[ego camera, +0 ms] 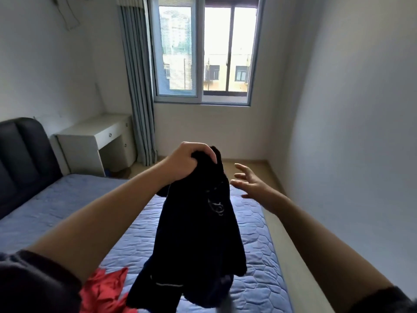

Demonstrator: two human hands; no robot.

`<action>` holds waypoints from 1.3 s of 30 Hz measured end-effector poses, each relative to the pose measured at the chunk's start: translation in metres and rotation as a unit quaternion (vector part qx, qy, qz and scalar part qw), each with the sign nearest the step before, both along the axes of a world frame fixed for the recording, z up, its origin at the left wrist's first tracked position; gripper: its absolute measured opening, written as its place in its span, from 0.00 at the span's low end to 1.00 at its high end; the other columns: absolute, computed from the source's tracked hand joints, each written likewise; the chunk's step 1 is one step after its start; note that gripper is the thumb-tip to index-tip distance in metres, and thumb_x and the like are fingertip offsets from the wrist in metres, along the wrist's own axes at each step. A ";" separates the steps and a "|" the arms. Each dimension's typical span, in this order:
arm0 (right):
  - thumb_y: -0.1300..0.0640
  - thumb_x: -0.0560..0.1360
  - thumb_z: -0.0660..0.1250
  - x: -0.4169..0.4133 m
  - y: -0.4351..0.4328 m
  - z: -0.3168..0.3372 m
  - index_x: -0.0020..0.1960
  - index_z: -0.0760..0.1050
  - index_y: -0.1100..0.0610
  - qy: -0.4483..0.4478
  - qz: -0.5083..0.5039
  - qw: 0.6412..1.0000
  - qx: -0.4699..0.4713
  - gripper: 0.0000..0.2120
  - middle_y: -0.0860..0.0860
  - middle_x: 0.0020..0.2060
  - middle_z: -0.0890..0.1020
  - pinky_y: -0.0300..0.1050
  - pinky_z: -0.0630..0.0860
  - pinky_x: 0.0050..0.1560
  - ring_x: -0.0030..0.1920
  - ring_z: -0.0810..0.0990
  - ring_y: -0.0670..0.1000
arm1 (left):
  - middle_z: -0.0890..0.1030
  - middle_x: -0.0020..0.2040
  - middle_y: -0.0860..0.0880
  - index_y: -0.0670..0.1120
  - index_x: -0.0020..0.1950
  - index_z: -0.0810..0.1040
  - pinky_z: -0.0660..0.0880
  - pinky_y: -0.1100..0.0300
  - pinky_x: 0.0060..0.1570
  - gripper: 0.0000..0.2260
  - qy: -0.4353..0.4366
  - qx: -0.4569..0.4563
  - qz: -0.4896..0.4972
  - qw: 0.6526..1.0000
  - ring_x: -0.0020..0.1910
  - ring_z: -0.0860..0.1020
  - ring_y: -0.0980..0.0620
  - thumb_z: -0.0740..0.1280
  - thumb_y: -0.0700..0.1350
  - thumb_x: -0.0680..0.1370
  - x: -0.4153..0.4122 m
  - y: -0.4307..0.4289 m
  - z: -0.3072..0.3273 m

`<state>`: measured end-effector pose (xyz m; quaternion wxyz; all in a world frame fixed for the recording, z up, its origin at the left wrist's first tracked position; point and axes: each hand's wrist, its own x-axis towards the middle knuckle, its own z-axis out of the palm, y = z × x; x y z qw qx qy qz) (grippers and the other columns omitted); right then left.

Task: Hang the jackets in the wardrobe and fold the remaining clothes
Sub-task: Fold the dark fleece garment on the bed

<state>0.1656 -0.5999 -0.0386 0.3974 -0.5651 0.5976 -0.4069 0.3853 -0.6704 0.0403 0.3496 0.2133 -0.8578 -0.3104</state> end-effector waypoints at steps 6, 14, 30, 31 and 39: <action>0.68 0.67 0.74 0.037 -0.024 0.005 0.54 0.78 0.52 0.216 0.079 0.954 -0.194 0.19 0.35 0.46 0.77 0.32 0.70 0.52 0.48 0.73 0.34 | 0.80 0.42 0.54 0.47 0.37 0.82 0.77 0.53 0.45 0.29 -0.096 0.005 -0.103 0.990 0.44 0.79 0.51 0.50 0.21 0.60 0.023 -0.001 0.021; 0.65 0.67 0.66 0.045 -0.019 0.034 0.45 0.73 0.48 0.187 0.125 0.971 -0.080 0.14 0.45 0.29 0.76 0.38 0.70 0.32 0.28 0.71 0.43 | 0.76 0.46 0.57 0.60 0.58 0.69 0.75 0.60 0.40 0.26 -0.270 -0.195 0.063 0.941 0.41 0.76 0.57 0.61 0.31 0.71 0.073 -0.026 0.034; 0.44 0.69 0.72 -0.023 -0.015 0.065 0.30 0.68 0.44 0.469 -0.072 0.871 -0.126 0.15 0.44 0.32 0.76 0.47 0.76 0.44 0.41 0.79 0.52 | 0.74 0.36 0.51 0.51 0.38 0.75 0.64 0.57 0.37 0.04 -0.308 -0.300 0.336 0.838 0.41 0.78 0.44 0.64 0.46 0.73 0.088 -0.075 0.022; 0.42 0.69 0.70 -0.029 -0.014 0.068 0.30 0.67 0.46 0.491 -0.100 0.855 -0.131 0.16 0.45 0.33 0.75 0.48 0.76 0.44 0.42 0.78 0.54 | 0.72 0.36 0.52 0.51 0.37 0.75 0.65 0.56 0.38 0.05 -0.292 -0.264 0.342 0.853 0.41 0.77 0.44 0.64 0.45 0.73 0.091 -0.078 0.020; 0.41 0.70 0.68 -0.055 -0.015 0.070 0.45 0.72 0.49 0.525 -0.184 0.830 -0.039 0.13 0.51 0.44 0.80 0.46 0.70 0.44 0.44 0.76 0.56 | 0.73 0.34 0.53 0.51 0.38 0.74 0.65 0.61 0.33 0.07 -0.211 -0.169 0.315 0.910 0.37 0.73 0.49 0.64 0.39 0.72 0.085 -0.079 0.026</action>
